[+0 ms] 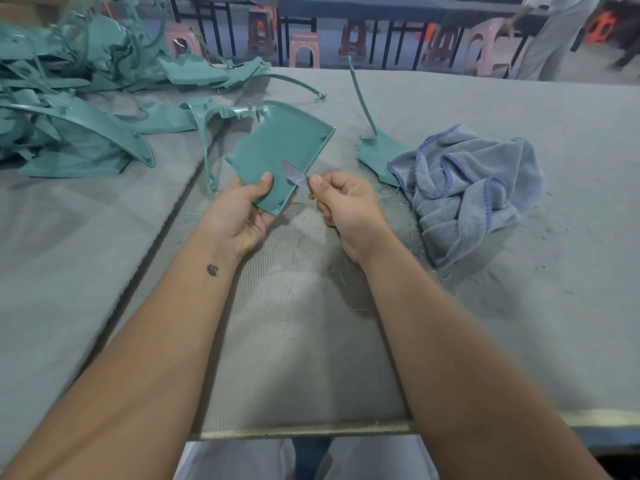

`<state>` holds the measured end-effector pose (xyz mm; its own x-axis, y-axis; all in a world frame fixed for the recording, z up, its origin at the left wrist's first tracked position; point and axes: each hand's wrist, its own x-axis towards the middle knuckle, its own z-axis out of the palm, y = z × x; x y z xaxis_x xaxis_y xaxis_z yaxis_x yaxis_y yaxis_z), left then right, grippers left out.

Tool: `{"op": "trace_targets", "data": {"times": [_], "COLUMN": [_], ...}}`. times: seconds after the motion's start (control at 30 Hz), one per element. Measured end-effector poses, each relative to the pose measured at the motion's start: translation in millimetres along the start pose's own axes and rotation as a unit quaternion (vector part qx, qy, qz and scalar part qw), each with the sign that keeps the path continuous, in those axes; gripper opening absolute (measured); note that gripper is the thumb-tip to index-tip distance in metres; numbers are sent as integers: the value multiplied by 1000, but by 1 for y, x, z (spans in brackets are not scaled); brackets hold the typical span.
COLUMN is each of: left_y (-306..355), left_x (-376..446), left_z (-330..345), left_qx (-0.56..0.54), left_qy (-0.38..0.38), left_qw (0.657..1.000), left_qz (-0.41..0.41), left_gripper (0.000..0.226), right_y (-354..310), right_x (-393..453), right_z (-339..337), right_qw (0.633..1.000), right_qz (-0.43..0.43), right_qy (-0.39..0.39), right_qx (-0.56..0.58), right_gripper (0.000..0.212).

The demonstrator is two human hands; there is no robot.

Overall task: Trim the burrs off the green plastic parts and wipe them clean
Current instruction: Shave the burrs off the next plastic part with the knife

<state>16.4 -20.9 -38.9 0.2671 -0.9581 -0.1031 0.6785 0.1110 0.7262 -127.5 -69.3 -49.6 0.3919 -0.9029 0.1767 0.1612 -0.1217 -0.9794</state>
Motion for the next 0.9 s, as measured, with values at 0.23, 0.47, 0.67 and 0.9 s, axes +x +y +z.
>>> {"op": "trace_targets", "data": {"times": [0.23, 0.47, 0.67, 0.9], "left_y": [3, 9, 14, 10], "left_x": [-1, -6, -10, -7], "left_z": [-1, -4, -6, -4], "left_qx": [25, 85, 78, 94], "left_qy": [-4, -26, -24, 9], "left_qw": [1000, 996, 996, 995], "left_qz": [-4, -27, -29, -12], "left_gripper": [22, 27, 26, 24], "right_y": [2, -4, -8, -15], "right_x": [0, 5, 6, 4], "right_z": [-1, -7, -11, -19], "right_qw": [1000, 985, 971, 985], "right_qz": [-6, 42, 50, 13], "right_qy": [4, 97, 106, 151], "right_qx": [13, 139, 208, 77], "right_gripper": [29, 29, 25, 46]}}
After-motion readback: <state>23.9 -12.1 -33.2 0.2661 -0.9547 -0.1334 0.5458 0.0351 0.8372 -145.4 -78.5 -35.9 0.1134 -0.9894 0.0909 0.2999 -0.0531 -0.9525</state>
